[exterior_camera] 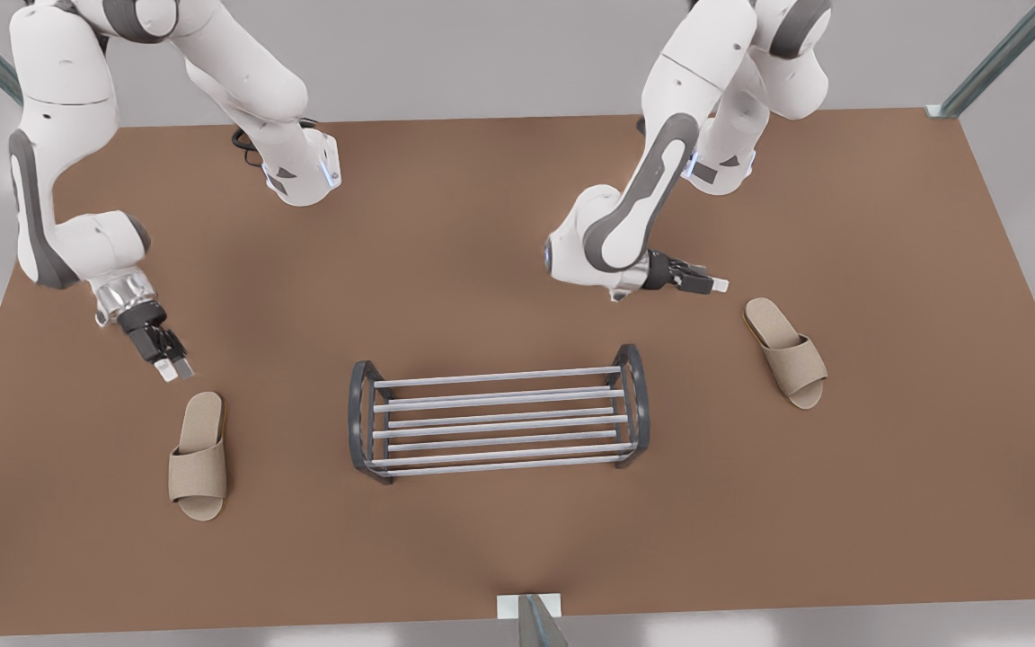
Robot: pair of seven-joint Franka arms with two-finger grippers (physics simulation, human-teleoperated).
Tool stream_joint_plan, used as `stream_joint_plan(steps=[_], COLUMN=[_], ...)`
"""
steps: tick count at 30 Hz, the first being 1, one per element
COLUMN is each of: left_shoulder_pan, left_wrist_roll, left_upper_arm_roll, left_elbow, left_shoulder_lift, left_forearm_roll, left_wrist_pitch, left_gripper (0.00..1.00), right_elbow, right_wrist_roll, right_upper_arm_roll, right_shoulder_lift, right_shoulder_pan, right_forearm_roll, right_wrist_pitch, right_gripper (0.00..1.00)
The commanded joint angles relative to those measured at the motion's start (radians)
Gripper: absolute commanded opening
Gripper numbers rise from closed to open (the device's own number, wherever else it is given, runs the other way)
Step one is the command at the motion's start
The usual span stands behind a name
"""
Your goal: Place the right shoe on the shoe rack with the right arm, and place the left shoe on the shoe rack with the left arm
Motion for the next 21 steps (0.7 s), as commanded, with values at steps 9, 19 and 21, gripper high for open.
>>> stream_joint_plan(steps=[9, 19, 21], left_shoulder_pan=[-0.001, 0.002, 0.002], left_wrist_roll=[-3.222, -3.365, -3.354], left_upper_arm_roll=[0.22, 0.384, 0.412], left_elbow=[-0.294, -0.388, -0.395], left_shoulder_lift=[-0.092, -0.055, -0.033], left_forearm_roll=[0.499, 0.902, 0.93], left_wrist_pitch=[0.757, 1.024, 1.021], left_gripper=[1.0, 1.0, 1.0], right_elbow=[-0.05, -0.01, -0.006], right_wrist_roll=[-1.566, -1.303, -1.842], right_upper_arm_roll=[0.007, 0.072, 0.073], right_shoulder_lift=[0.085, 0.171, 0.173], right_shoulder_pan=[-0.124, -0.126, -0.123], right_forearm_roll=[0.179, 0.232, 0.252], right_wrist_pitch=[-0.072, -0.115, -0.098], right_gripper=[1.0, 1.0, 1.0])
